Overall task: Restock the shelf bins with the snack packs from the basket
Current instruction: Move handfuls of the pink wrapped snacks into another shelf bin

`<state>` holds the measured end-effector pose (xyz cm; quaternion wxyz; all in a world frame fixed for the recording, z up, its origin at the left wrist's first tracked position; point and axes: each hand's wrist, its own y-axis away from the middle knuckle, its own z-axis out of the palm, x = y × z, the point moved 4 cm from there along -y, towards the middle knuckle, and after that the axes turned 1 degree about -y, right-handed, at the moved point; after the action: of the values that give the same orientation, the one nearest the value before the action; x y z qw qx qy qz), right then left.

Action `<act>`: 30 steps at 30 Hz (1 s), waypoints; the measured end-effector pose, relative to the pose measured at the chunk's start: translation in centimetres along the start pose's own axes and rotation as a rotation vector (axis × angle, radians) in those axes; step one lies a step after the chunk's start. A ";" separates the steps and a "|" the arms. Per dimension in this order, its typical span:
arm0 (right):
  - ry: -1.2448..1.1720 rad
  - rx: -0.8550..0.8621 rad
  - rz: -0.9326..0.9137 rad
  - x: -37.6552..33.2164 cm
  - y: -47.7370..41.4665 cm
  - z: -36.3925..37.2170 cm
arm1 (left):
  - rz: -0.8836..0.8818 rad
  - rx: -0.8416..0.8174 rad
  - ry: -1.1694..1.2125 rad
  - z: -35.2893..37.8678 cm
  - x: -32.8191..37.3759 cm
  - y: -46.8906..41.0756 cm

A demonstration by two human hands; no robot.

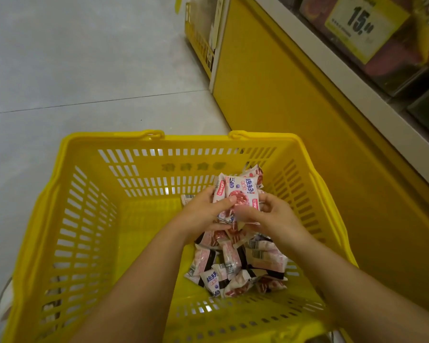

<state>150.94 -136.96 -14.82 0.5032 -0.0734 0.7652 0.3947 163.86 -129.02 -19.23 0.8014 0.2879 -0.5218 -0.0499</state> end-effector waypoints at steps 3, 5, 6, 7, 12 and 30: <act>0.092 -0.076 -0.079 -1.4 0.1 -0.8 | -0.046 -0.030 0.026 -0.8 0.2 0.4; 0.268 -0.194 -0.123 -2.5 0.2 -1.3 | -0.103 -0.062 0.024 -1.6 0.1 0.6; 0.336 -0.267 -0.112 -2.9 0.4 -1.3 | -0.128 -0.084 -0.011 -1.9 0.0 0.7; 0.394 -0.332 -0.096 -3.0 0.5 -1.2 | -0.146 -0.104 -0.071 -2.0 0.0 0.8; 0.500 -0.306 -0.205 -3.0 -0.1 0.2 | -0.152 -0.201 -0.280 -1.1 0.0 1.2; 1.570 0.281 -0.624 -3.9 -7.6 -2.2 | 0.000 0.264 -0.021 -3.2 0.0 -0.5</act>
<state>155.11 -144.67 -15.22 -0.0824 -0.4695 0.8787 -0.0254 166.78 -128.15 -20.42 0.7511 0.3902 -0.5323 0.0161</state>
